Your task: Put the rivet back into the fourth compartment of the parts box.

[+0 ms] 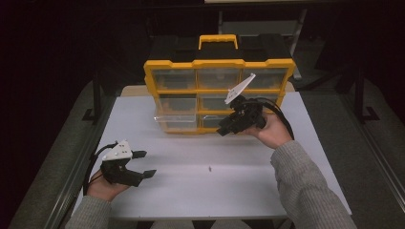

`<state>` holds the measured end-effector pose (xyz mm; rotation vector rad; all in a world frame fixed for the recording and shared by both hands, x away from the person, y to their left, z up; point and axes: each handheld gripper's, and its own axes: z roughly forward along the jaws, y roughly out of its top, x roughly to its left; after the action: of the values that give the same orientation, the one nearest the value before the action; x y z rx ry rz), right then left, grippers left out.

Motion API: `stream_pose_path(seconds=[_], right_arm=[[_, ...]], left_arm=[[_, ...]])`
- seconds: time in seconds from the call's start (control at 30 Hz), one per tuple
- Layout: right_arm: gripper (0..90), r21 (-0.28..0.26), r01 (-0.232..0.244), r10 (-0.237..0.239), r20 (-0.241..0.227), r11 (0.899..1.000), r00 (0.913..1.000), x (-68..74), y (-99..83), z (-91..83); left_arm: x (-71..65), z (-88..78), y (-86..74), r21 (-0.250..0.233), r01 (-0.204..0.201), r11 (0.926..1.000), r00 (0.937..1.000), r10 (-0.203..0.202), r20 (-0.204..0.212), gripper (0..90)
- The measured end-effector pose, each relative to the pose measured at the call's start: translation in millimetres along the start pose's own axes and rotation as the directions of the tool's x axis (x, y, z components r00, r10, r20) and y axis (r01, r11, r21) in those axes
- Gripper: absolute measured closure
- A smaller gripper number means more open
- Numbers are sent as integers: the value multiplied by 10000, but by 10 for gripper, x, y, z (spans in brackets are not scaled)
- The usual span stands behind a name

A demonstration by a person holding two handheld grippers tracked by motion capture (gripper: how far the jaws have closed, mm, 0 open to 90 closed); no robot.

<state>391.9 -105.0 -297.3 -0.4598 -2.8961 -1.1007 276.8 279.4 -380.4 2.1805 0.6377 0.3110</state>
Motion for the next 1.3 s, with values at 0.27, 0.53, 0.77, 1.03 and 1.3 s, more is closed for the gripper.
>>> stream_pose_path(seconds=[0.27, 0.53, 0.77, 1.03, 1.3], right_arm=[[605, -3, -151, 151, -122, 9999, 9998, -6, -122, 97], [594, 178, -565, 567, -119, 9982, 9983, 11, -211, 138], [582, 166, -605, 608, -159, 9980, 9980, 14, -295, 204], [567, 180, -627, 630, -162, 9979, 9979, 19, -400, 270], [562, 277, -685, 690, -158, 9973, 9975, 52, -474, 346]], left_arm=[[-4, 4, 4, -25, -27, 10000, 10000, 27, 2, 238], [-5, 5, 6, -3, -32, 10000, 10000, 32, -4, 238], [-6, 8, 5, 15, -54, 10000, 10000, 54, -10, 238], [-8, 11, 4, 43, 5, 10000, 10000, -5, 17, 238], [-10, 15, 5, 27, 35, 10000, 10000, -35, 34, 238]])
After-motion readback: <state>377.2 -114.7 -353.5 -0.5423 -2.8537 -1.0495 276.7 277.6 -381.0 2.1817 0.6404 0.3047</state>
